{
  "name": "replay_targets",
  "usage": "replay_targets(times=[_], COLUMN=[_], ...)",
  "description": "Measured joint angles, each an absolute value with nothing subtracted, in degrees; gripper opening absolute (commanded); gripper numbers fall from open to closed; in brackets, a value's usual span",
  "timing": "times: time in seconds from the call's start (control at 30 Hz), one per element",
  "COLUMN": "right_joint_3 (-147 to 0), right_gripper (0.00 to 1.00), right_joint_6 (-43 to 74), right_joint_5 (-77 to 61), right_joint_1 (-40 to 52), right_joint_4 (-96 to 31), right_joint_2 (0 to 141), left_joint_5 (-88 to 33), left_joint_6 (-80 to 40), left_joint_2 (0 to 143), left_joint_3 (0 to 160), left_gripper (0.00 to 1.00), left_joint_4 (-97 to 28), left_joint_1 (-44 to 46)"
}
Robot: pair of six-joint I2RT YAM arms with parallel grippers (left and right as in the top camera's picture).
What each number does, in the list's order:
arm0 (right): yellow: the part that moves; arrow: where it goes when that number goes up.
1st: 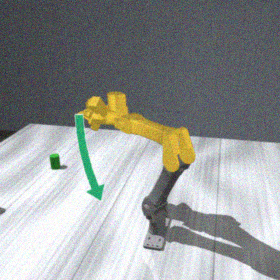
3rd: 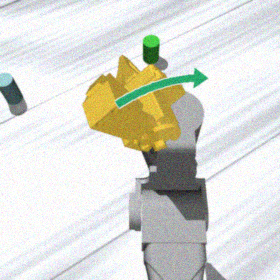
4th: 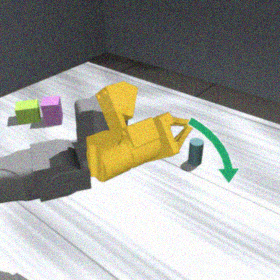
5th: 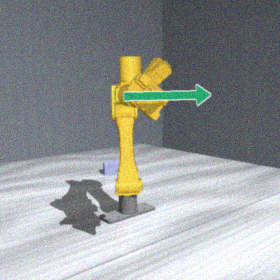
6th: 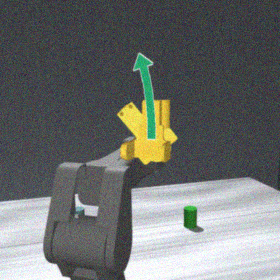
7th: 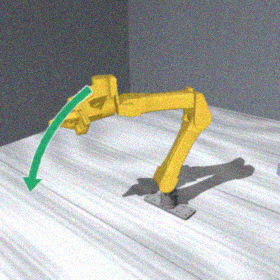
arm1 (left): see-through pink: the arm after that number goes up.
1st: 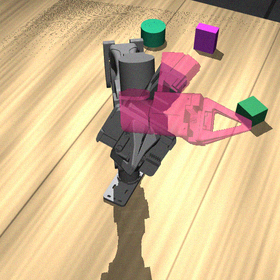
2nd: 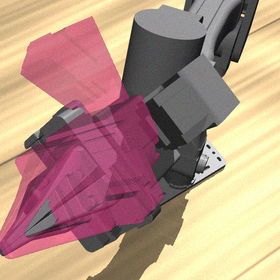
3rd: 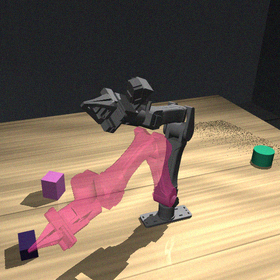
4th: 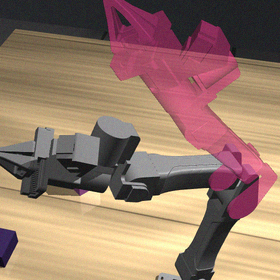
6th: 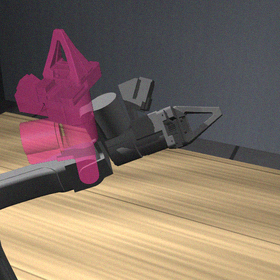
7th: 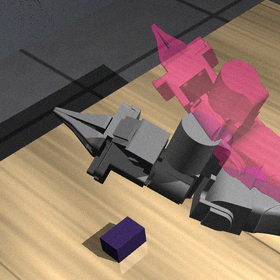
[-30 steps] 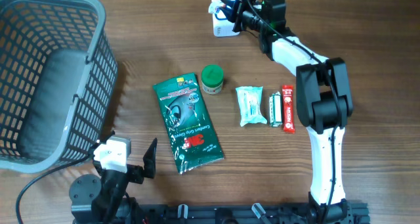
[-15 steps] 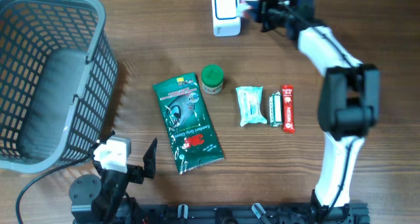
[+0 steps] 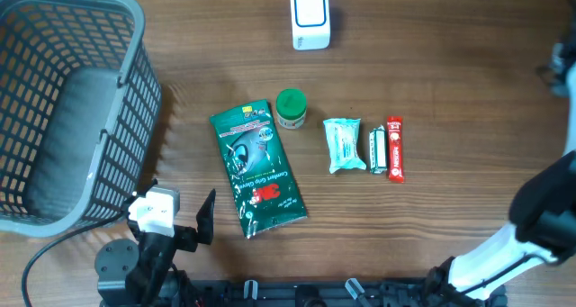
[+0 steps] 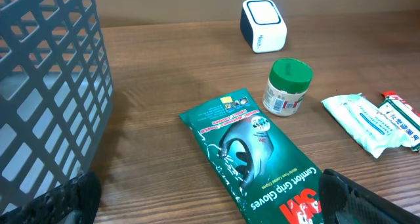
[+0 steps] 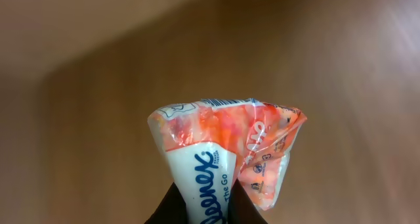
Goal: Scan the item barcode
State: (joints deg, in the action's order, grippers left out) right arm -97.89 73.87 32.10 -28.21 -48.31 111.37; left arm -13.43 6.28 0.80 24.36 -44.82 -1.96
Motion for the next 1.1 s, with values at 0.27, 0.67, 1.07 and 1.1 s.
replay_targets(times=[0.27, 0.67, 1.07, 1.1], right_joint_3=[-97.0, -105.6, -96.9, -95.2], right_gripper=[0.99, 0.99, 1.0, 1.0], right_joint_6=[59.2, 42.3, 27.4, 26.9], right_joint_5=[36.5, -3.3, -12.7, -9.6], right_joint_1=[-40.7, -37.1, 6.0, 9.6], right_joint_4=[-40.6, -54.4, -78.2, -77.8], right_joint_2=[127.4, 109.1, 103.5, 103.7], left_joint_5=[-13.4, -13.4, -13.4, -13.4], left_joint_6=[6.3, 6.3, 6.3, 6.3], left_joint_2=[0.8, 0.8, 0.8, 0.8], left_joint_3=[24.3, 24.3, 24.3, 24.3], left_gripper=[1.0, 1.0, 1.0, 1.0], left_joint_4=[-44.8, -44.8, -44.8, -44.8], left_joint_1=[-2.0, -2.0, -1.9, -1.9])
